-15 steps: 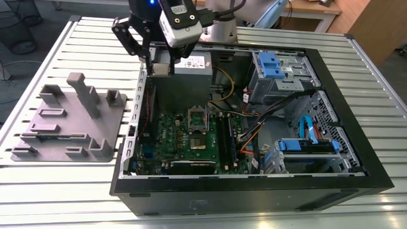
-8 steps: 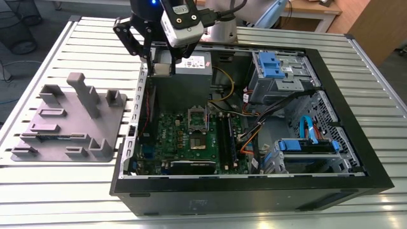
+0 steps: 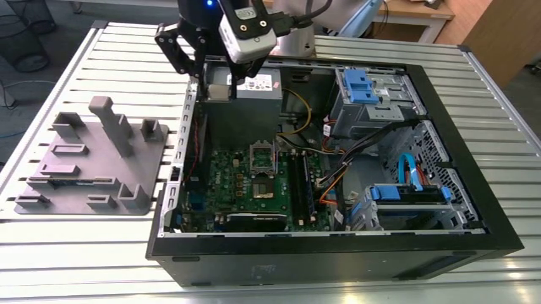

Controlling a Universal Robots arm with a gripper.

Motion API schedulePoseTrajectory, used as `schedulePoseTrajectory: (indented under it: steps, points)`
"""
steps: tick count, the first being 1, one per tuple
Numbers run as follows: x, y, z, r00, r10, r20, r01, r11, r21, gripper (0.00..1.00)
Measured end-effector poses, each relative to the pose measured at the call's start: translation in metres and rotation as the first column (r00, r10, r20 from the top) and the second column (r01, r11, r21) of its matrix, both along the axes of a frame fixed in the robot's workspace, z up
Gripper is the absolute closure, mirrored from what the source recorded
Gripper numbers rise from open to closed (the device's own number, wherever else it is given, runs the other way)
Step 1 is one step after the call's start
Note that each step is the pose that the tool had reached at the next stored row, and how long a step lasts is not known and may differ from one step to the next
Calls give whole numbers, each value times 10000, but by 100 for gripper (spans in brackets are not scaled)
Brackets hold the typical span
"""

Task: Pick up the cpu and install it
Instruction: 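Pick up the cpu and move it towards the insertion slot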

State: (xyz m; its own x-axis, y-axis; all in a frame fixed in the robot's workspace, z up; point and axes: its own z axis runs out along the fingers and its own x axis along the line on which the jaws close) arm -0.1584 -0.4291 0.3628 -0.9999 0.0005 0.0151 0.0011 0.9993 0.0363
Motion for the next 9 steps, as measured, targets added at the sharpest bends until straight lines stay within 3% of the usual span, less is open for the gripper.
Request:
schedulePoseTrajectory:
  steps: [9]
  points:
    - [244, 0, -6, 10000, -1, 1, 1, 10000, 0, 53]
